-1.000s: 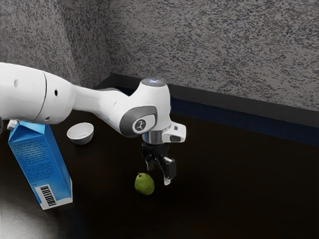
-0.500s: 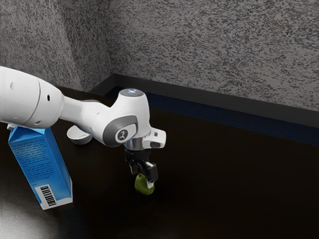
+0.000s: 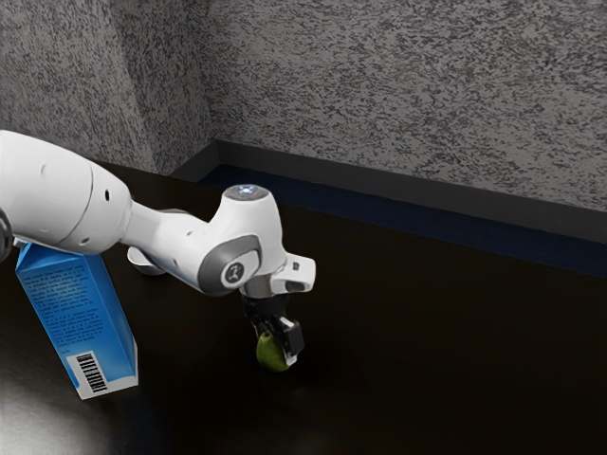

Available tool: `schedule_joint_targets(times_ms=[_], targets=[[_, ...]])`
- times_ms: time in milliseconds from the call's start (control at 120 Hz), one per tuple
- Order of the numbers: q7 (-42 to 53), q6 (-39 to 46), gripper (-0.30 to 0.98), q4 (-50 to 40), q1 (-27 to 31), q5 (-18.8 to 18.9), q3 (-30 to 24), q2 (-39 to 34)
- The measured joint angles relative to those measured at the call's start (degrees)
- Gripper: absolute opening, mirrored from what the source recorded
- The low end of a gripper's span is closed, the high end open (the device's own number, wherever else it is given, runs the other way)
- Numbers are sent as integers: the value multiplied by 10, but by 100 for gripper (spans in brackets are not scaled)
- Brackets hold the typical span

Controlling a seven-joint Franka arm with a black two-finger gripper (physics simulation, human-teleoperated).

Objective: Place the pear in the bowl.

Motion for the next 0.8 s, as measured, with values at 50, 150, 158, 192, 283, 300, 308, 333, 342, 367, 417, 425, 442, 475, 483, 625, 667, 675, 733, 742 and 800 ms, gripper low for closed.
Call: schedule_joint_targets(times_ms=[50,150,158,192,283,300,308,333,342,367,417,425,442,475,483,625,667,675,733,742,800], targets=[[2,1,64,-1,0,-3,0,0],[5,3,54,-1,0,-5,1,0],[5,3,53,-1,0,-5,1,0],[6,3,50,-1,0,-6,1,0],[9,3,45,-1,0,-7,2,0],[9,3,44,-1,0,-7,2,0],[9,3,44,-1,0,-7,2,0],[10,2,43,0,0,-7,2,-1],[10,2,43,0,0,-7,2,-1],[10,0,42,0,0,-7,2,-3],[10,-5,41,3,1,-7,2,-6],[11,-6,41,3,1,-7,2,-7],[11,-8,40,4,1,-6,2,-9],[11,-13,39,5,0,-6,5,-15],[11,-15,39,6,0,-6,7,-17],[11,-64,34,52,-1,-3,67,-38],[12,-84,34,73,0,-2,97,-41],[13,-88,34,77,0,-2,104,-42],[17,-112,34,97,1,-1,150,-42],[18,-115,34,100,1,-1,156,-42],[24,-136,34,119,6,-1,195,-40]])
